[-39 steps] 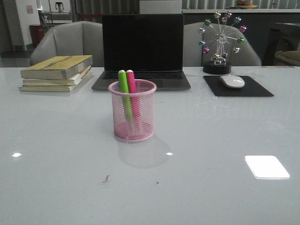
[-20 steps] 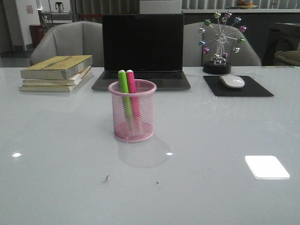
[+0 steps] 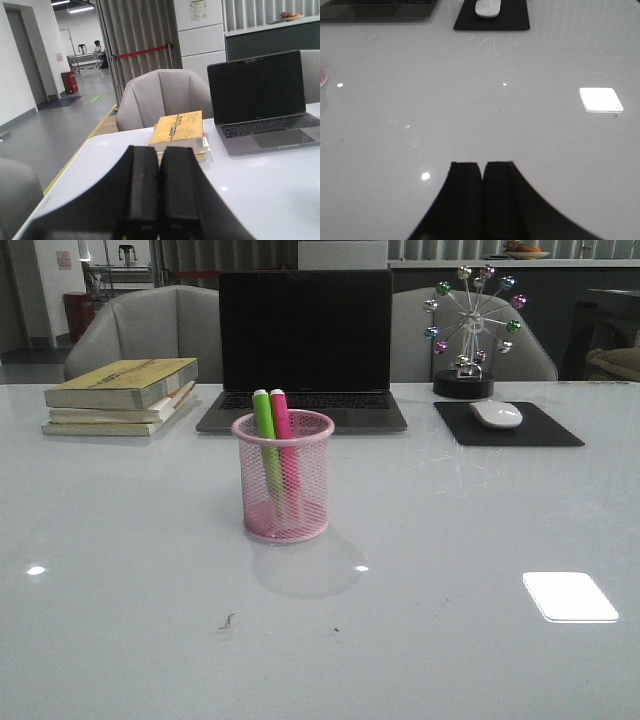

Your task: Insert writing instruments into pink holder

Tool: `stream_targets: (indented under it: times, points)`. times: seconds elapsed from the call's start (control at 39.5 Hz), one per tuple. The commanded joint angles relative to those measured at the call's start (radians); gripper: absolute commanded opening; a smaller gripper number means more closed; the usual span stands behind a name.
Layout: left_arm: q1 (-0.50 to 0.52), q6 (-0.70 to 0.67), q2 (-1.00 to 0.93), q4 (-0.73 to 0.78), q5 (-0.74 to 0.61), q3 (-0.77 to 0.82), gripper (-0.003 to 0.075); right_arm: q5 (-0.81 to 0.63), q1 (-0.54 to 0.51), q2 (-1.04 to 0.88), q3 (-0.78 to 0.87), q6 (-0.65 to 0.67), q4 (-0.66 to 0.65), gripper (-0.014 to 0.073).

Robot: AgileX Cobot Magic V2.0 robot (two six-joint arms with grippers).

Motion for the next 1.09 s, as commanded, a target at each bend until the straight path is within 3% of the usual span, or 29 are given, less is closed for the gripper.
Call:
stream_targets:
  times: [0.0, 0.48, 0.58, 1.06]
  points:
    - [0.002, -0.105, -0.056, 0.04, -0.101, 0.028, 0.0092, -0.038, -0.006, -0.019, 0.008, -0.002, 0.001, 0.005]
    - [0.002, -0.117, -0.107, 0.027, -0.126, 0.237, 0.0092, -0.038, -0.006, -0.019, 0.008, -0.002, 0.001, 0.005]
    - [0.002, -0.117, -0.107, 0.027, -0.071, 0.237, 0.0092, -0.038, -0.006, -0.019, 0.008, -0.002, 0.001, 0.005]
    - [0.002, -0.117, -0.107, 0.027, -0.069, 0.237, 0.0092, -0.038, -0.006, -0.019, 0.008, -0.002, 0.001, 0.005]
